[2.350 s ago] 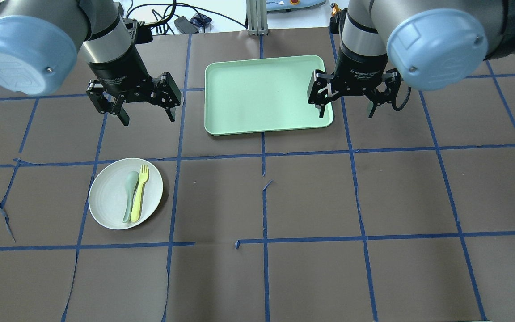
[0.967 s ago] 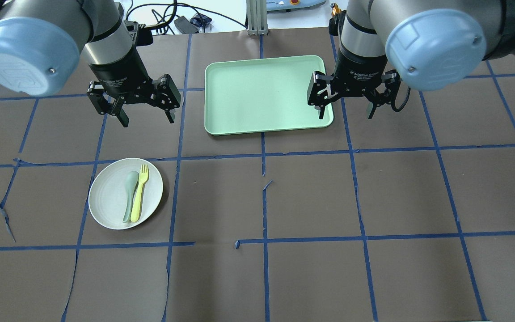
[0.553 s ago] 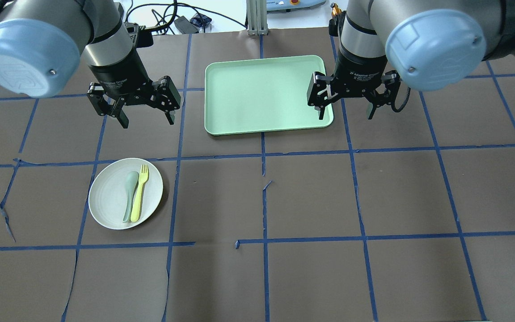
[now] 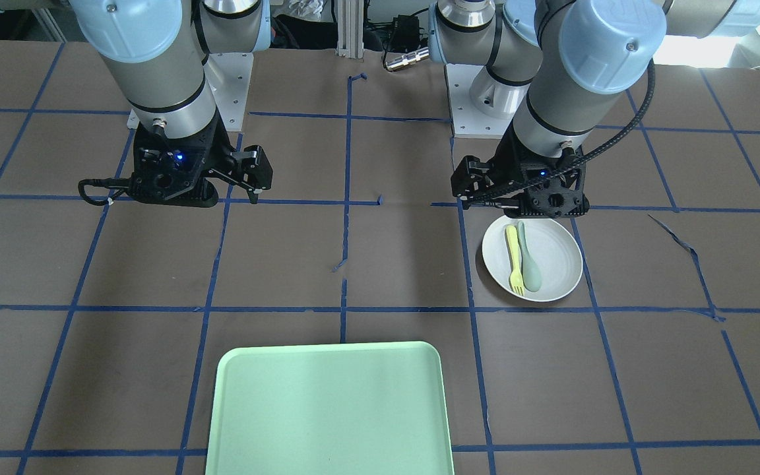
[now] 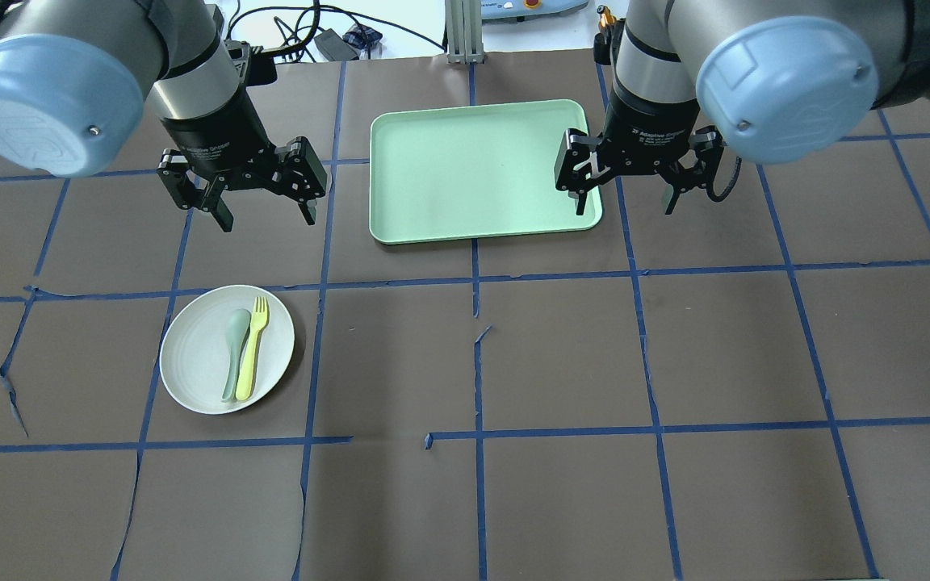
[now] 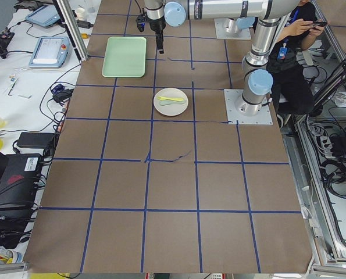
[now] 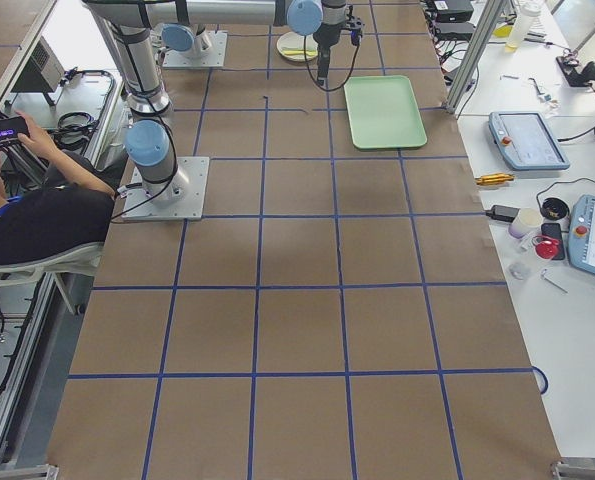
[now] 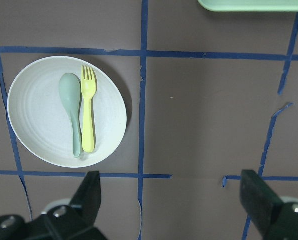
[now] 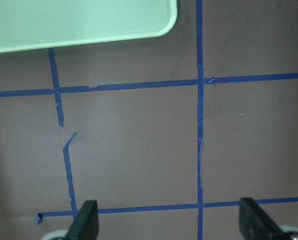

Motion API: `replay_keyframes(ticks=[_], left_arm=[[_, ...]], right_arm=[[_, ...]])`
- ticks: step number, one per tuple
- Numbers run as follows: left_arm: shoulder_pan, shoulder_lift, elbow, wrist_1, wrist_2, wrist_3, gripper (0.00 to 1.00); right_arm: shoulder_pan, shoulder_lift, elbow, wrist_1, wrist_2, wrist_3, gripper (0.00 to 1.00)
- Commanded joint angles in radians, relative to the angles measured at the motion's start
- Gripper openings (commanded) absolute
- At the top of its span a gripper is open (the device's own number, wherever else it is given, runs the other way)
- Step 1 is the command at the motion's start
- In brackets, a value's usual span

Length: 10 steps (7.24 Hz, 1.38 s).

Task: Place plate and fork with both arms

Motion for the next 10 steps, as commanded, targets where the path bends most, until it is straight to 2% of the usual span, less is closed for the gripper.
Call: replay_keyframes(ticks=[1,4,6,7,8,10], left_arm=[[0.0,0.001,-0.001,-0.001,0.003,0.006,1.0],[0.055,0.001,-0.022,0.016,0.008,0.009,1.0],[0.254,-0.007,-0.125,0.135,-0.003,0.067,1.0],[0.302,-0.012,-0.175,0.145,0.0,0.162,1.0],[0.34,-0.016,-0.231,0.221,0.005,0.228,1.0],[0.481,-0.05,-0.381,0.421,-0.005,0.518,0.98]], right_arm=[[0.0,0.002,0.0,-0.001,0.0,-0.001,1.0],[-0.002,0.005,0.001,-0.001,0.007,-0.005,1.0],[-0.003,0.014,0.001,-0.008,0.009,-0.013,1.0],[-0.003,0.026,0.0,-0.008,0.006,-0.012,1.0],[-0.005,0.026,-0.002,-0.006,0.003,-0.004,1.0],[-0.006,0.026,0.0,-0.009,0.007,-0.009,1.0]])
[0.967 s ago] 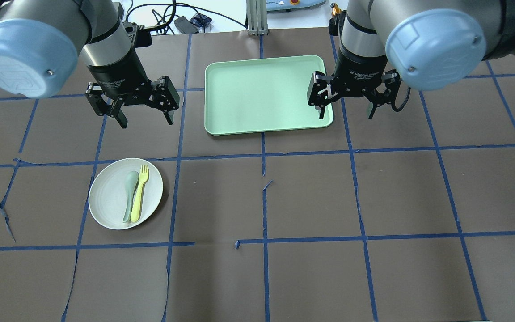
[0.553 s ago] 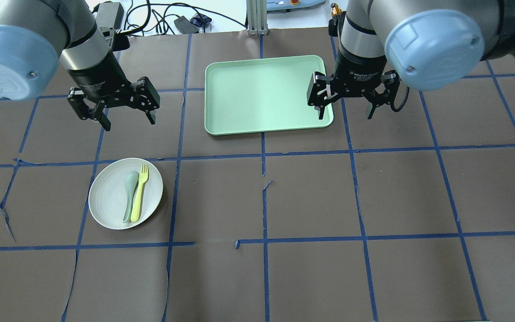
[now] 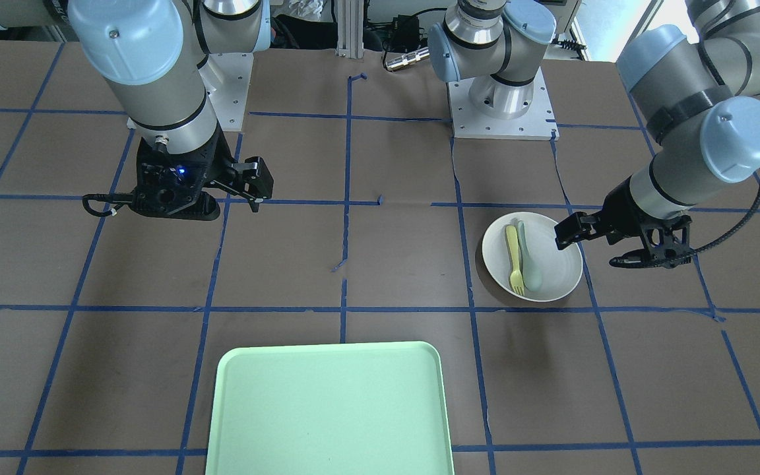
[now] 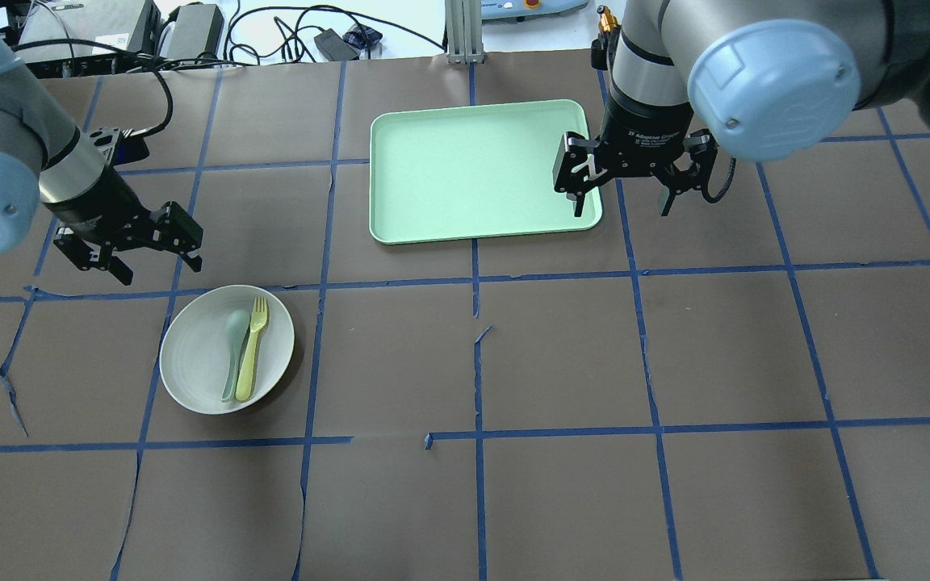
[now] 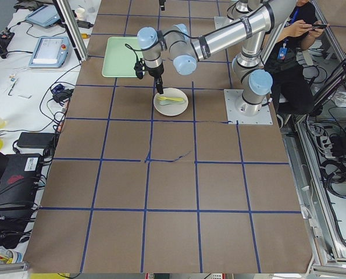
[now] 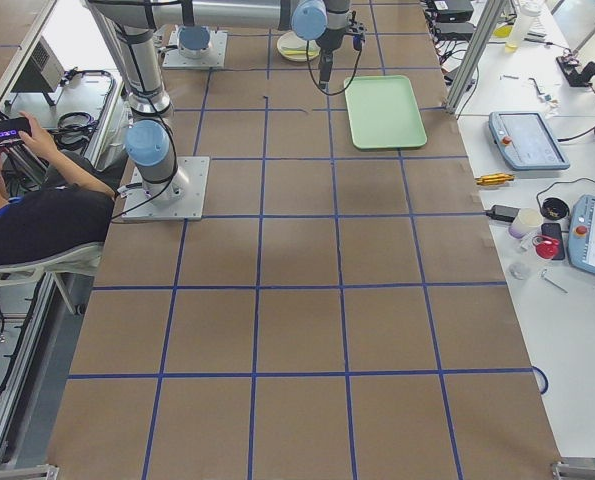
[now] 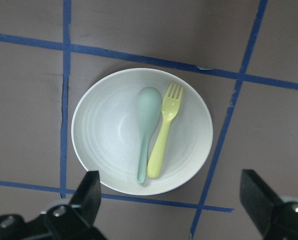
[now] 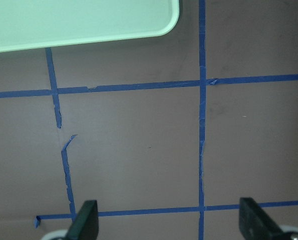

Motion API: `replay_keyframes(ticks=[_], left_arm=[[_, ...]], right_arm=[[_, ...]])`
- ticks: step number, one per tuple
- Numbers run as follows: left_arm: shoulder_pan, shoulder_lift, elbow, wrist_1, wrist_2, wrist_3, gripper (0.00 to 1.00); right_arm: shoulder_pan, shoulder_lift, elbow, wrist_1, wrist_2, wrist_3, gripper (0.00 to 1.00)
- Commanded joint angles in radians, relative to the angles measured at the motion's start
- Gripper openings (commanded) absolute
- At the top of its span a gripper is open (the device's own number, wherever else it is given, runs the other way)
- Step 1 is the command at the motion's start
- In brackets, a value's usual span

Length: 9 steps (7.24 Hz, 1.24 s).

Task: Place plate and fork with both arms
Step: 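Lower the left gripper to the rim of the white plate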

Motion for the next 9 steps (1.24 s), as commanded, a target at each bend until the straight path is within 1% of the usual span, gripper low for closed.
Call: replay_keyframes(ticks=[1,3,5,6,7,8,9], left_arm=[[0.136,-0.04,-0.144,0.189,-0.006,0.262,0.94],[0.147,-0.078,-0.189,0.193,-0.003,0.306,0.76],[0.148,-0.123,-0.194,0.192,0.003,0.355,0.7],[0.148,-0.138,-0.194,0.192,0.005,0.372,0.63],[0.148,-0.143,-0.192,0.192,0.009,0.387,0.49],[0.148,-0.143,-0.191,0.192,0.011,0.397,0.13],[0.148,-0.143,-0.183,0.192,0.012,0.401,0.0]], right_arm=[[-0.001,0.002,0.0,0.0,0.002,0.0,1.0],[-0.001,0.004,0.002,0.003,-0.001,-0.003,1.0],[-0.001,0.017,0.002,0.005,-0.003,0.003,1.0],[-0.001,0.018,0.002,0.005,-0.001,0.006,1.0],[-0.001,0.018,0.002,0.005,-0.004,0.006,1.0],[-0.001,0.018,0.002,0.005,-0.004,0.008,1.0],[-0.003,0.018,0.002,0.0,-0.003,0.011,1.0]])
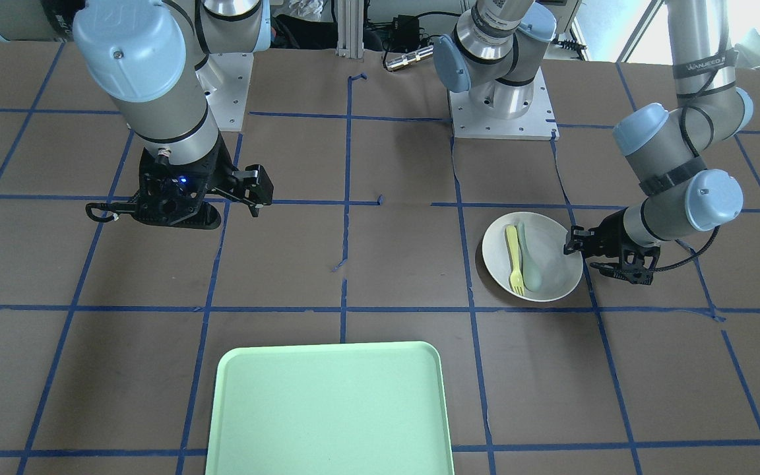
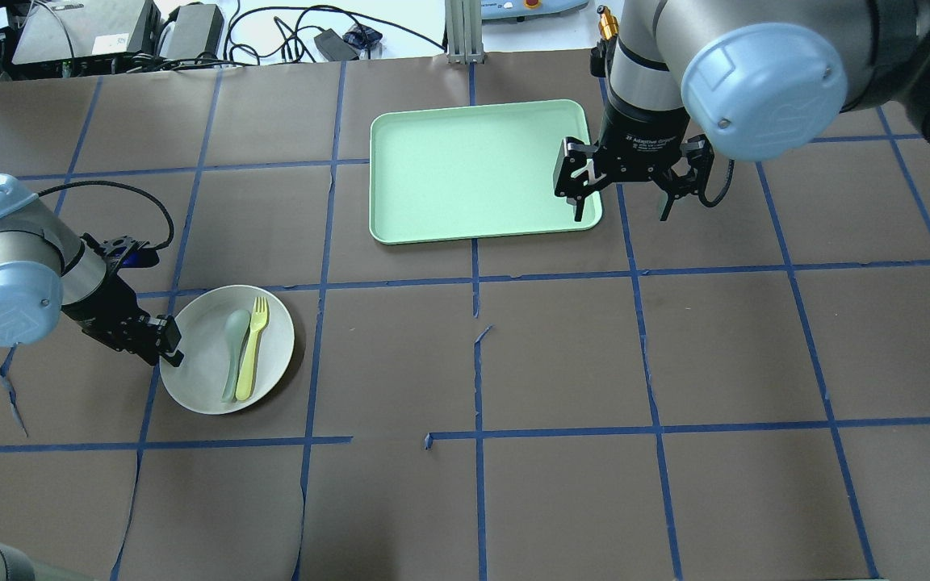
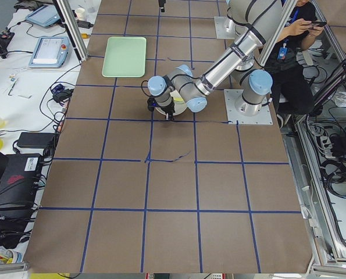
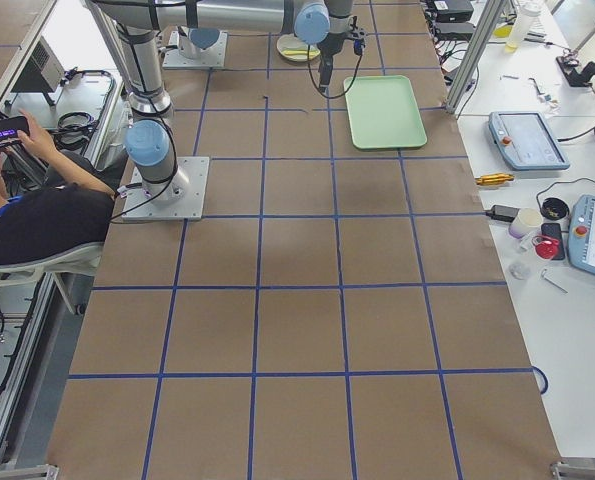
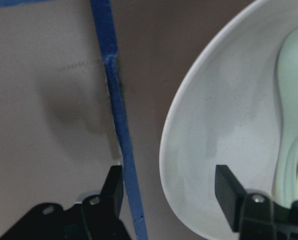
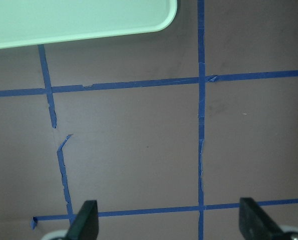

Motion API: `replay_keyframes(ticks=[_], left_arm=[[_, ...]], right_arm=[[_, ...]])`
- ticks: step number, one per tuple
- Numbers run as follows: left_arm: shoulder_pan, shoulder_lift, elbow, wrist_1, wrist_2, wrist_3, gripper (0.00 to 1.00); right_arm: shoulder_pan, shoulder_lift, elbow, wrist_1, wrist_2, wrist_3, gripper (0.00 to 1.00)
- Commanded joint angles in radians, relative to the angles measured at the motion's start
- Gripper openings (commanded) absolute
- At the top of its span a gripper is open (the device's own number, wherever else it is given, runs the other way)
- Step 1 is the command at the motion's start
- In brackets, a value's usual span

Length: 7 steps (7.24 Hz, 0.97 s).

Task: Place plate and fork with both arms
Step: 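Grip the plate rim with the left gripper and lift it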

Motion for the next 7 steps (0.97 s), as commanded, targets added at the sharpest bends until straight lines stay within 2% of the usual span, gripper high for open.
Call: replay_keyframes(ticks=[1,3,4,5,6,7], left_arm=[[0.0,0.0,0.011,0.0,0.007,0.01,0.0],[0.0,0.017,0.046,-0.026,-0.008,0.002,0.0],[0.002,0.014,0.127,-0.114,-0.04,-0.001,0.0],[0.002,0.002,0.252,-0.265,-0.089,-0.012,0.0],[-0.005,-0.009,0.337,-0.354,-0.135,-0.133,0.0],[-0.018,-0.014,0.351,-0.357,-0.218,-0.265,0.0]], right_arm=[[-0.001,0.0,0.0,-0.001,0.001,0.003,1.0],[-0.003,0.0,0.0,-0.001,-0.001,-0.003,1.0],[-0.004,0.0,0.0,0.001,-0.002,-0.007,1.0],[-0.004,0.0,0.0,-0.001,-0.002,-0.011,1.0],[-0.004,0.0,0.0,0.001,-0.002,-0.011,1.0],[-0.006,0.0,-0.002,-0.001,-0.002,-0.012,1.0]])
